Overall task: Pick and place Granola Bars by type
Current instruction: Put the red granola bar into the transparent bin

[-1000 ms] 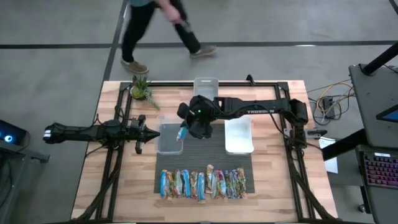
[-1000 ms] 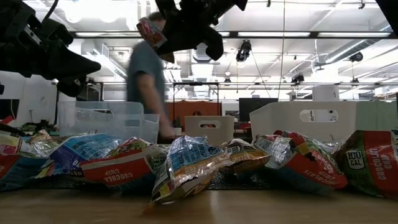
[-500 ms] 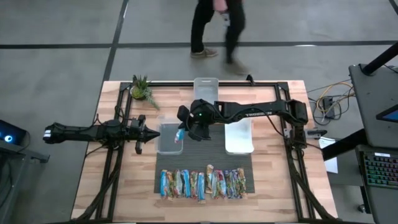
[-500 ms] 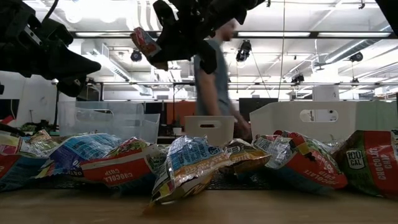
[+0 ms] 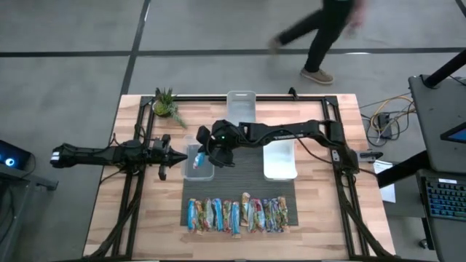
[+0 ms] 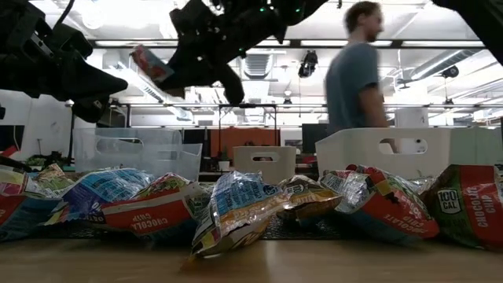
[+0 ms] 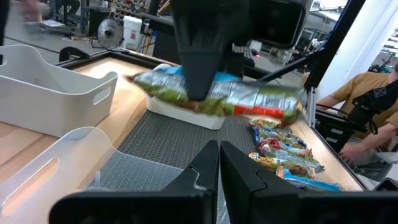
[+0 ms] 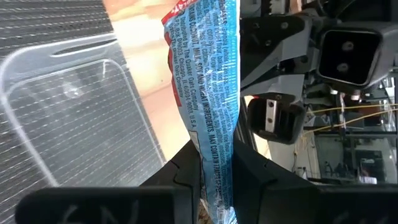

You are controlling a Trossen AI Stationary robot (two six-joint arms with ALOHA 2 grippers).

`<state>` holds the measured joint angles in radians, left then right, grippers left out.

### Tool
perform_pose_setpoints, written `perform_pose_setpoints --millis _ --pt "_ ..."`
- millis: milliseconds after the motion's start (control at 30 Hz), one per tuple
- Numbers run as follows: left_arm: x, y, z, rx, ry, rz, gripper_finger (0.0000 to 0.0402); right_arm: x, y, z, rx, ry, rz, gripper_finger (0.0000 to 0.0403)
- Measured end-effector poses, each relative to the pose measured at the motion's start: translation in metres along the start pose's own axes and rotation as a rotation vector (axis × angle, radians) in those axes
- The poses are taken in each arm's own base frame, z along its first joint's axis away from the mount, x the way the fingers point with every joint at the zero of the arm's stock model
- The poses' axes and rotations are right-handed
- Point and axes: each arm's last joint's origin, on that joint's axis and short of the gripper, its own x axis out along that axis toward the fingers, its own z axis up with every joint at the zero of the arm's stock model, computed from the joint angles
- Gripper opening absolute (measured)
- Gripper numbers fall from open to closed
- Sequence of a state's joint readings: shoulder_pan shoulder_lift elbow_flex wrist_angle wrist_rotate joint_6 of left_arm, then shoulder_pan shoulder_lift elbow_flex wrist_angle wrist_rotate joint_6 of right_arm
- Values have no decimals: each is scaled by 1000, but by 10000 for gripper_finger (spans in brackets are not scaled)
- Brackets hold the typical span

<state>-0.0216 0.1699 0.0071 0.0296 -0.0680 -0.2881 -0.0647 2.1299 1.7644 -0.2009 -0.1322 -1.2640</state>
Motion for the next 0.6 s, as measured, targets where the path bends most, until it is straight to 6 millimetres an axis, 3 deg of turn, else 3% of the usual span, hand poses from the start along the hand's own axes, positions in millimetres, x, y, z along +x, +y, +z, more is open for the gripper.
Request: perform_pose_setpoints --millis 167,600 --pt "0 0 0 0 1 0 0 11 0 -2 -3 1 2 52" --pt "0 0 0 0 2 0 0 15 6 -9 -18 17 23 52"
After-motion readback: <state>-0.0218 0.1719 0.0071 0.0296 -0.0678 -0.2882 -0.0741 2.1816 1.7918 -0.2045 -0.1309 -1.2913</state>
